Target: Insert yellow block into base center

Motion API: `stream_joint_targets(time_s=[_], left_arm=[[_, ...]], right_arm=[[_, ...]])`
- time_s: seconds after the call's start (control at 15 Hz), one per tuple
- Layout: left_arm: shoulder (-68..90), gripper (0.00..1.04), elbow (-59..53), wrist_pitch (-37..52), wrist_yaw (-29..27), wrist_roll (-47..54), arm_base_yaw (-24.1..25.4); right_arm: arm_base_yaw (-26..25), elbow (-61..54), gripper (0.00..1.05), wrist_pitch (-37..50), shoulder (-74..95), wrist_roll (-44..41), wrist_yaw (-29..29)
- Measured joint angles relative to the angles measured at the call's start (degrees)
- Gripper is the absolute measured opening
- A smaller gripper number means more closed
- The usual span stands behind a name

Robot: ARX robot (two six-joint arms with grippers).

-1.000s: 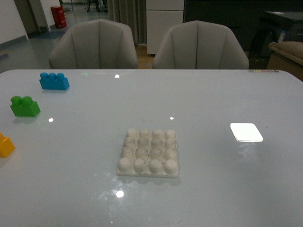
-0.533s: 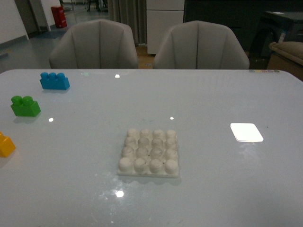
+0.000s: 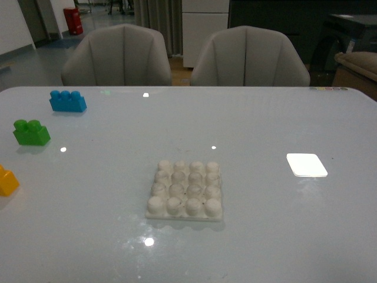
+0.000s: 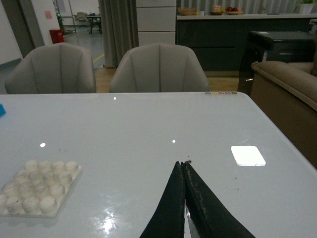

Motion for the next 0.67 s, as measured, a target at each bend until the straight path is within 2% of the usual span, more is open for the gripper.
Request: stream_joint_targets(time_s=[0.67], left_arm=[[0.00,0.98,0.00,0.00,0.00,0.00,0.00]], right_arm=[[0.00,0.00,0.02,-11.82,-12.28,-0.02,0.00]])
